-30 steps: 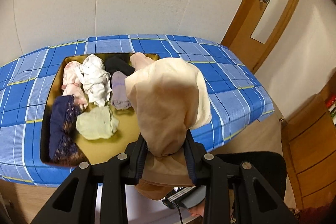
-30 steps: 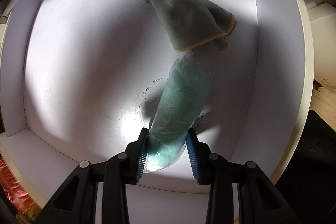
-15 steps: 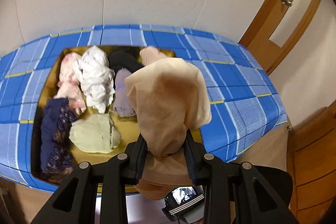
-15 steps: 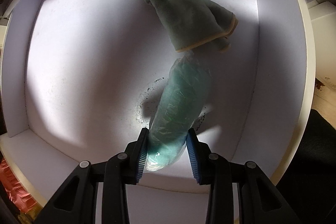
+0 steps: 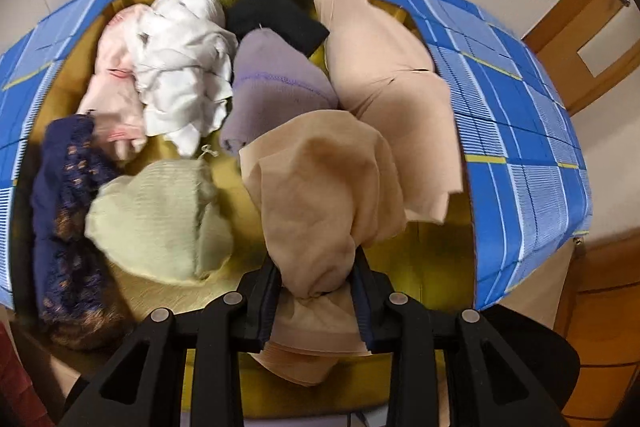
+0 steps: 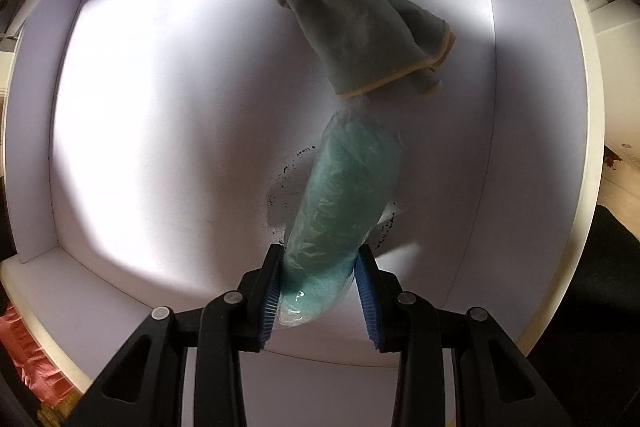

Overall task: Organize soft objects
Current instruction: 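Lower the beige cloth into the gold box and open the left gripper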

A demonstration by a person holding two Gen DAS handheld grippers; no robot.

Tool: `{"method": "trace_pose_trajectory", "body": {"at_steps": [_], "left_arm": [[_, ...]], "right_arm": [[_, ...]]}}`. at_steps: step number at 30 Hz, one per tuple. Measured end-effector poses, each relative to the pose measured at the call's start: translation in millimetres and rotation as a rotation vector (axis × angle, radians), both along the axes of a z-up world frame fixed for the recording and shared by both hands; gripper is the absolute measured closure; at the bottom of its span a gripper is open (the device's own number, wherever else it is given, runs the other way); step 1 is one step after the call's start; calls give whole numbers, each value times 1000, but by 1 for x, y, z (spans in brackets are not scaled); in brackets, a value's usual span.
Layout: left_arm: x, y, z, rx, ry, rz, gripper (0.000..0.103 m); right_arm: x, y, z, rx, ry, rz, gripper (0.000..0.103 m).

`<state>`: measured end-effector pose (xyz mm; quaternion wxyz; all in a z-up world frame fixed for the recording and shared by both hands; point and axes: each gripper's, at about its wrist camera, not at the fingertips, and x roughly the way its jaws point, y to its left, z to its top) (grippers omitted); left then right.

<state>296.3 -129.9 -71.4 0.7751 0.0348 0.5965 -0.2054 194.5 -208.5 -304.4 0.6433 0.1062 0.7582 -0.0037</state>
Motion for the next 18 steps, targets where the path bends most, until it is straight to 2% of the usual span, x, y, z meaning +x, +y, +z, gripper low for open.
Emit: {"method": "trace_pose_trajectory", "body": {"at_steps": [4, 9, 11, 14, 18], "left_arm": [[6, -8, -1, -36, -8, -21, 61], [-6, -10, 6, 68, -62, -66, 61], [-12, -5, 13, 75, -94, -77, 61], [-20, 1, 20, 46, -120, -87, 61], [-18, -6, 12, 66, -105, -90, 71]], "right_arm": [[2, -3, 0, 5, 2, -2, 66], [1, -6, -3, 12, 6, -9, 66], [2, -7, -4, 11, 7, -10, 66], [2, -8, -4, 9, 6, -6, 66], [2, -8, -5, 11, 5, -9, 66]]}}
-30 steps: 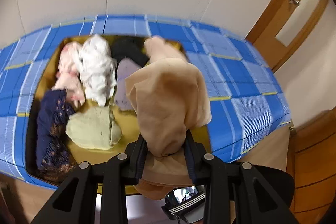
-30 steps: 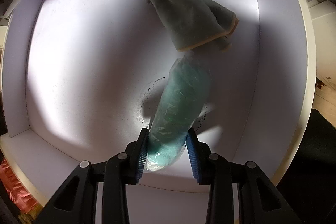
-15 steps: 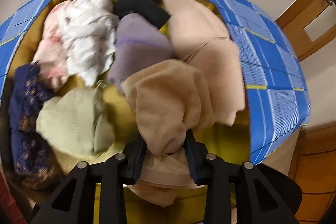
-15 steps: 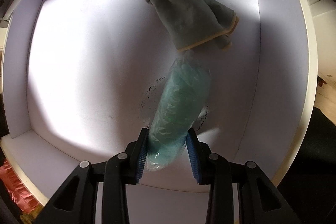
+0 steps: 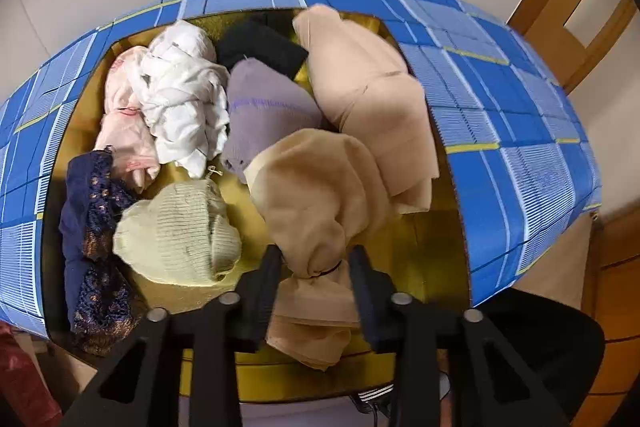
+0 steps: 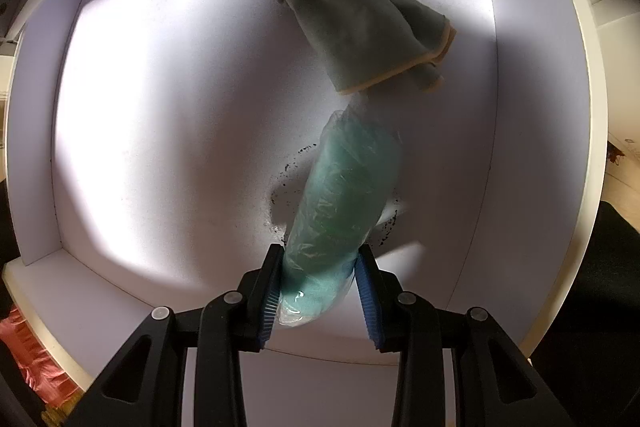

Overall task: Organize soft objects
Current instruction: 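Lower the beige cloth into the gold box and open the left gripper, then move the left tool back down over the drawer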

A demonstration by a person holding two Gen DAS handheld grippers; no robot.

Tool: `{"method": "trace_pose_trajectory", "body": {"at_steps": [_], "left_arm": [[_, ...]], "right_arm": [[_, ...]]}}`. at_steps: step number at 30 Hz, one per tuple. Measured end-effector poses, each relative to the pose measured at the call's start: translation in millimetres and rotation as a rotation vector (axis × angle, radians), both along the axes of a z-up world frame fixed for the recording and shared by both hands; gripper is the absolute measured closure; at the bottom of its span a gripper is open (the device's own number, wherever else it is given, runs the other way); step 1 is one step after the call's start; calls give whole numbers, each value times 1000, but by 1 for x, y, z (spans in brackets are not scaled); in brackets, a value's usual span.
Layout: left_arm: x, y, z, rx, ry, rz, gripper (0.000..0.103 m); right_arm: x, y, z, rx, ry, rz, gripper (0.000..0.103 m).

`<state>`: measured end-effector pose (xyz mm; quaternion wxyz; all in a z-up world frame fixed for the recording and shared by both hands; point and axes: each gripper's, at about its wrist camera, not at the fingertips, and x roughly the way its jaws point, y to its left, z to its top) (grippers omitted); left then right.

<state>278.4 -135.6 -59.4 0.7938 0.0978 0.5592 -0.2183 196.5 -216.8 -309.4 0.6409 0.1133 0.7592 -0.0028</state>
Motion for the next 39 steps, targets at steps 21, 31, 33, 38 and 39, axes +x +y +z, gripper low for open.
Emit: {"method": "trace_pose_trajectory", "body": {"at_steps": [21, 31, 33, 38, 39], "left_arm": [[-7, -6, 5, -22, -41, -39, 61], [-36, 53, 34, -167, -146, 25, 61], [-49, 63, 36, -177, -182, 22, 61], [-87, 78, 30, -194, -250, 4, 61], [-95, 82, 28, -198, -259, -4, 61]], "right_arm": [[1, 8, 3, -12, 0, 14, 66], [1, 11, 2, -14, 0, 15, 66], [0, 12, 1, -14, 1, 14, 66], [2, 14, 2, -16, -1, 19, 66], [2, 14, 2, -16, -1, 19, 67]]}}
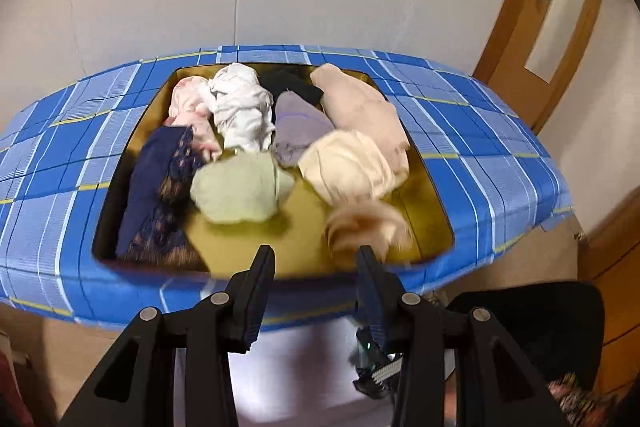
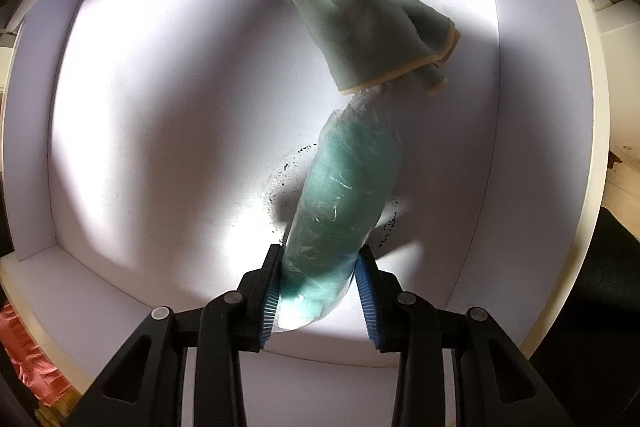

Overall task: Organize soft objects
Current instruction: 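Move the left tool back down over the drawer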

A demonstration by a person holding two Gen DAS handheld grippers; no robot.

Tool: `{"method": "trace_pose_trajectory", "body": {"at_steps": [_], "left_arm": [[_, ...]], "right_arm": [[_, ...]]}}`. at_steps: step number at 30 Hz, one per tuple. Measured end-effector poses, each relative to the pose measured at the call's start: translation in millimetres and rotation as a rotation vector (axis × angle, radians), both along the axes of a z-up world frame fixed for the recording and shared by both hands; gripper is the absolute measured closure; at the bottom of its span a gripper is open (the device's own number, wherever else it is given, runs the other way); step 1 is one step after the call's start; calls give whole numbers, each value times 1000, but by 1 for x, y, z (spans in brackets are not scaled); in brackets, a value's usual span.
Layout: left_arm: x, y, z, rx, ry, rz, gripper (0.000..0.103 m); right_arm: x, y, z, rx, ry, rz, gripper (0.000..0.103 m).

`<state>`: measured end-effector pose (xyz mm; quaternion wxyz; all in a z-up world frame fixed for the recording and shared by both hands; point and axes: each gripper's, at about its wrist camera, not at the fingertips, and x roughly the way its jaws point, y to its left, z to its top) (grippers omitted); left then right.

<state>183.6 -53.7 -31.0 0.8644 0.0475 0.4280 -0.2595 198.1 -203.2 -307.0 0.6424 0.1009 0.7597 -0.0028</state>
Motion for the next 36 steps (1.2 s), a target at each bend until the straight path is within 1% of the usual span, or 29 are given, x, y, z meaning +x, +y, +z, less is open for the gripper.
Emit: {"method": "trace_pose_trajectory", "body": {"at_steps": [2, 4, 6, 9, 10, 12, 13, 14, 16, 19, 21, 26, 31, 36], "left_arm": [[-15, 5, -9, 4, -7, -10, 61], [-24, 9, -21, 1, 8, -19, 61], [-31, 14, -45, 14, 59, -18, 61], [-31, 20, -83, 56, 147, 14, 61], [-29, 23, -101, 78, 187, 30, 61], [-26, 29, -127, 122, 234, 66, 61], [-26, 31, -136, 133, 252, 77, 61], [-23, 36, -151, 148, 285, 102, 61], [-21, 43, -173, 167, 334, 135, 61], [-19, 52, -195, 177, 400, 170, 61], [-18, 56, -202, 177, 415, 185, 61], [-16, 56, -207, 179, 415, 193, 61], [-15, 54, -223, 192, 438, 194, 61], [-16, 53, -229, 210, 447, 190, 61]], "right_arm": [[-1, 0, 1, -1, -2, -2, 67], [-2, 0, 1, -2, -4, -2, 68], [-2, 0, 2, -1, -6, -4, 69], [-2, 0, 4, -3, -9, -6, 71], [-2, 0, 4, -3, -9, -6, 71], [-4, 0, 3, -1, -9, -10, 71], [-4, -1, 3, 0, -9, -12, 72], [-5, 0, 3, 1, -8, -13, 72], [-5, 0, 4, -1, -8, -12, 72], [-9, -1, 3, 4, -6, -16, 72], [-9, -2, 2, 3, -4, -20, 72], [-4, -7, 2, -1, -13, -27, 73], [-8, -8, 8, 0, -28, -34, 73], [-14, -5, 17, -6, -51, -19, 73]]}}
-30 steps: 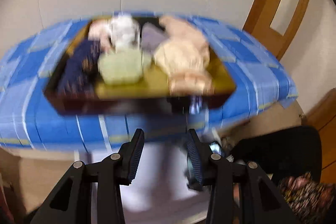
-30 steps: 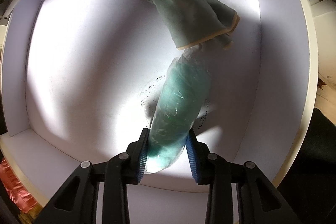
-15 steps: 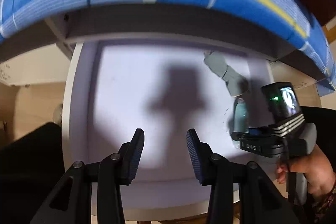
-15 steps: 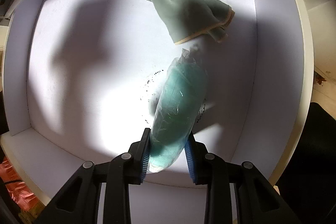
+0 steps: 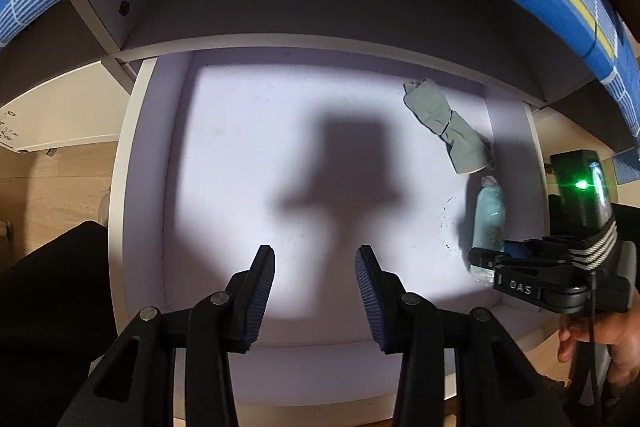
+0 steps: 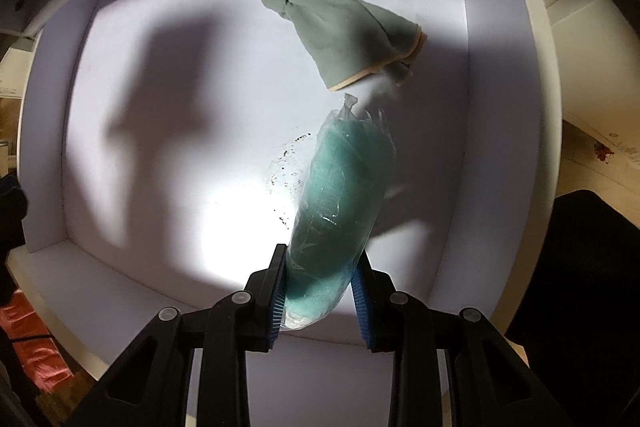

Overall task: Organize soft objects
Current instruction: 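Move the left tool back down over the drawer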

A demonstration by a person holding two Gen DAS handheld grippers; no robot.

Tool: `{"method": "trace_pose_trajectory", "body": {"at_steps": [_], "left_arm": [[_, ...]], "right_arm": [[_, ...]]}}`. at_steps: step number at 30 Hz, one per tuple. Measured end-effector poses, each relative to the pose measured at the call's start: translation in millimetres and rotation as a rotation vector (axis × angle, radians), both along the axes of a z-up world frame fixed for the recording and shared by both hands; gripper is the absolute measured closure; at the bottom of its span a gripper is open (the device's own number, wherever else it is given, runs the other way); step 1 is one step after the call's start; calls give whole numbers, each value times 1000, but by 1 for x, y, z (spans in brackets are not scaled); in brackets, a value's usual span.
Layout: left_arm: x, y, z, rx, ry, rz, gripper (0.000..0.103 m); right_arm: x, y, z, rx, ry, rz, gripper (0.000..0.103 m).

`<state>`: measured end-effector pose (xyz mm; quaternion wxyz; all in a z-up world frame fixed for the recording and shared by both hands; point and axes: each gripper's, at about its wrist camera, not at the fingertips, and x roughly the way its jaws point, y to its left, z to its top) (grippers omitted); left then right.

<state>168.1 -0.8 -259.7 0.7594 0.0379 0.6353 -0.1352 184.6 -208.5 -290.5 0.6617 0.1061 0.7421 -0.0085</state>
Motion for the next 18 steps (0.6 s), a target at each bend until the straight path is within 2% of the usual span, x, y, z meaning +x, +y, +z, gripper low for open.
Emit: {"method": "trace_pose_trajectory", "body": {"at_steps": [7, 18], "left_arm": [[-1, -1, -5, 21, 12, -4, 61], [-1, 3, -3, 2, 16, 24, 61]], "right_arm": [[-7, 11, 15, -12, -44, 41, 73], [-3, 16, 46, -23, -98, 71, 73]]}}
